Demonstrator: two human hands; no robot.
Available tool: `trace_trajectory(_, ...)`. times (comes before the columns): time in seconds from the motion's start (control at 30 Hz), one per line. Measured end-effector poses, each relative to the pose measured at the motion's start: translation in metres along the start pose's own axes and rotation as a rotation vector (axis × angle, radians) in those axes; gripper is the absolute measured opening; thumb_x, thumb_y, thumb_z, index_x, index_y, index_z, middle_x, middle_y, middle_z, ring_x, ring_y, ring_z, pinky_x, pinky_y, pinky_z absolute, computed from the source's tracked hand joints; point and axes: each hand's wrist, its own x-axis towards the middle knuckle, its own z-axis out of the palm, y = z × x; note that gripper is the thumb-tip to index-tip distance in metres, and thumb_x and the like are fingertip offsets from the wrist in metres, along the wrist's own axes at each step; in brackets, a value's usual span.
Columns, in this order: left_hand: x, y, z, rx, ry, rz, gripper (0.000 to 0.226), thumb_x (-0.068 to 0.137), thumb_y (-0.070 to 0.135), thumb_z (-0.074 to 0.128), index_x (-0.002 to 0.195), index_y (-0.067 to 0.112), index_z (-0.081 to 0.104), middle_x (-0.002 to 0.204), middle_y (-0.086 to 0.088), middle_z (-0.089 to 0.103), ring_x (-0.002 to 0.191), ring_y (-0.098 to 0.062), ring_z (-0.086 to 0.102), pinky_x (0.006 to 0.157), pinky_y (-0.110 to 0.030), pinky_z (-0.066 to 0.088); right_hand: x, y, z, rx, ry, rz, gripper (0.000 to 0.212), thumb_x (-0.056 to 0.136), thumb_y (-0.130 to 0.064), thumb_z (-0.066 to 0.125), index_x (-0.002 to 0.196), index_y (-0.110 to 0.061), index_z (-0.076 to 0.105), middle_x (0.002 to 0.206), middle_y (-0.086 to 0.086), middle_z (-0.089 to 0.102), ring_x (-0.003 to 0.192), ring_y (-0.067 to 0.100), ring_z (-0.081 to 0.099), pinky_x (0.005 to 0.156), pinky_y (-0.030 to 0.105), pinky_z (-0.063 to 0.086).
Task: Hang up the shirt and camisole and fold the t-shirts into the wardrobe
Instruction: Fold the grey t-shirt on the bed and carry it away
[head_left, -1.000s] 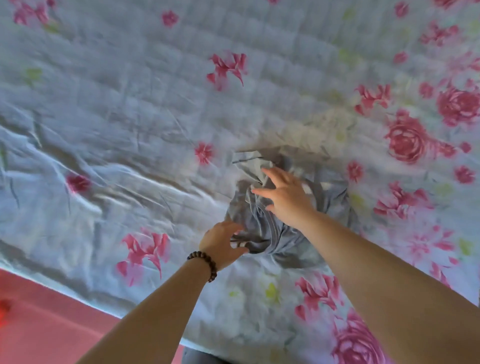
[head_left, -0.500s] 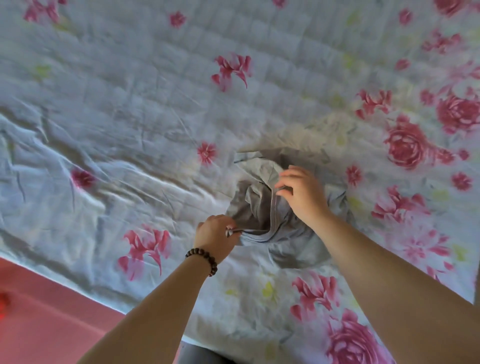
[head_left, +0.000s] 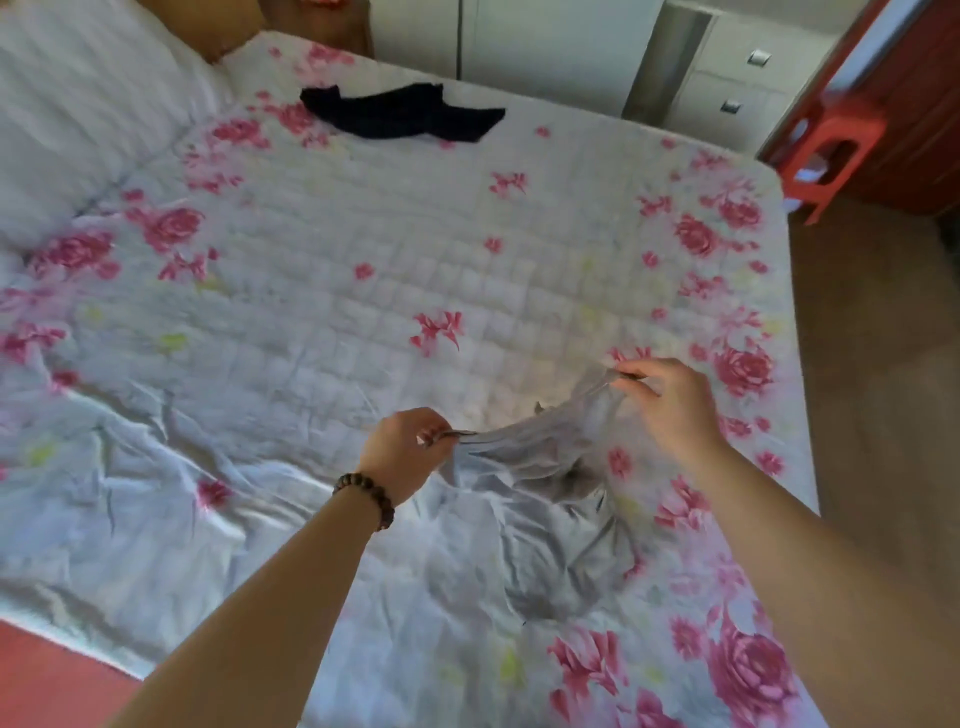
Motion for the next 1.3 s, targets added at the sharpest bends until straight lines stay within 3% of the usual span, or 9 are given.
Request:
trace_trajectory(0.07, 0.003, 0.025, -0.029, -0.034, 0.025, 0.083, 0.006, 0.083, 0.015, 0.068, 0.078, 0.017, 0.070, 0.071, 0.010, 0.063, 0.075, -0.012, 0.059, 0.060, -0.008, 0.038, 0.008, -0.018, -0.032, 0.000, 0.030, -0.018, 0.014, 0.083, -0.012, 0.070, 0.095, -0.007, 0.075, 0.094, 0.007, 0.073, 0.087, 0.020, 0.065, 0.075, 0.019, 0.040)
trace_trajectory(0.2, 0.008, 0.078, -0.084, -0.053, 0.099, 0.202, 0.008, 0.084, 0.018, 0.069, 0.077, 0.020, 0.068, 0.078, 0.007, 0.065, 0.078, -0.006, 0.057, 0.061, -0.003, 0.035, 0.022, -0.059, -0.090, 0.076, 0.105, -0.037, 0.018, 0.084, -0.010, 0.068, 0.100, -0.003, 0.073, 0.098, 0.009, 0.072, 0.089, 0.016, 0.062, 0.081, 0.019, 0.040)
trace_trajectory(0.4, 0.009, 0.147, -0.155, -0.015, 0.186, 0.341, 0.011, 0.089, 0.026, 0.065, 0.081, 0.019, 0.066, 0.079, 0.006, 0.064, 0.073, -0.007, 0.057, 0.063, -0.020, 0.043, 0.034, -0.117, -0.157, 0.112, 0.245, -0.144, 0.020, 0.083, -0.006, 0.069, 0.102, 0.002, 0.071, 0.100, 0.012, 0.070, 0.090, 0.014, 0.058, 0.081, 0.013, 0.036)
trace_trajectory(0.53, 0.001, 0.178, -0.190, 0.042, 0.196, 0.442, 0.006, 0.085, 0.020, 0.070, 0.089, 0.018, 0.066, 0.077, 0.004, 0.060, 0.069, -0.007, 0.052, 0.063, -0.021, 0.041, 0.036, -0.137, -0.180, 0.150, 0.306, -0.176, 0.020, 0.083, -0.006, 0.068, 0.102, 0.000, 0.072, 0.092, 0.003, 0.068, 0.089, 0.014, 0.060, 0.078, 0.007, 0.040)
trace_trajectory(0.63, -0.001, 0.186, -0.205, 0.115, 0.195, 0.472, 0.023, 0.079, 0.015, 0.076, 0.098, 0.017, 0.063, 0.079, 0.006, 0.057, 0.071, -0.007, 0.051, 0.062, -0.016, 0.040, 0.034, -0.142, -0.186, 0.159, 0.333, -0.171, 0.020, 0.083, -0.007, 0.070, 0.101, -0.001, 0.072, 0.088, -0.003, 0.064, 0.085, 0.012, 0.061, 0.073, -0.002, 0.037)
trace_trajectory(0.8, 0.003, 0.189, -0.207, -0.007, 0.280, 0.439, 0.021, 0.074, 0.015, 0.080, 0.076, 0.018, 0.060, 0.073, 0.005, 0.059, 0.065, -0.006, 0.053, 0.061, -0.015, 0.040, 0.033, -0.141, -0.191, 0.184, 0.336, -0.187, 0.018, 0.079, -0.003, 0.072, 0.097, 0.000, 0.073, 0.084, -0.003, 0.064, 0.064, -0.016, 0.056, 0.068, -0.001, 0.038)
trace_trajectory(0.97, 0.017, 0.195, -0.210, -0.104, 0.273, 0.429, 0.012, 0.075, 0.017, 0.080, 0.079, 0.011, 0.070, 0.078, 0.005, 0.066, 0.068, -0.006, 0.057, 0.059, -0.008, 0.044, 0.044, -0.131, -0.198, 0.227, 0.259, -0.139, 0.022, 0.077, -0.007, 0.076, 0.099, -0.007, 0.073, 0.088, 0.006, 0.070, 0.078, 0.009, 0.061, 0.070, 0.003, 0.042)
trace_trajectory(1.1, 0.042, 0.205, -0.217, -0.128, 0.227, 0.409, 0.010, 0.078, 0.019, 0.077, 0.086, 0.015, 0.074, 0.081, 0.004, 0.069, 0.070, -0.004, 0.061, 0.061, -0.010, 0.045, 0.066, -0.126, -0.202, 0.214, 0.177, -0.103, 0.024, 0.073, -0.008, 0.079, 0.097, -0.006, 0.073, 0.088, 0.006, 0.069, 0.071, 0.001, 0.059, 0.067, 0.004, 0.043)
trace_trajectory(1.3, 0.097, 0.215, -0.224, -0.081, 0.107, 0.304, 0.016, 0.077, 0.023, 0.078, 0.089, 0.013, 0.075, 0.084, -0.004, 0.072, 0.073, -0.015, 0.063, 0.062, -0.020, 0.054, 0.109, -0.107, -0.199, 0.224, 0.066, -0.023, 0.018, 0.076, -0.007, 0.077, 0.093, -0.003, 0.072, 0.089, 0.007, 0.070, 0.085, 0.012, 0.063, 0.072, 0.006, 0.043)
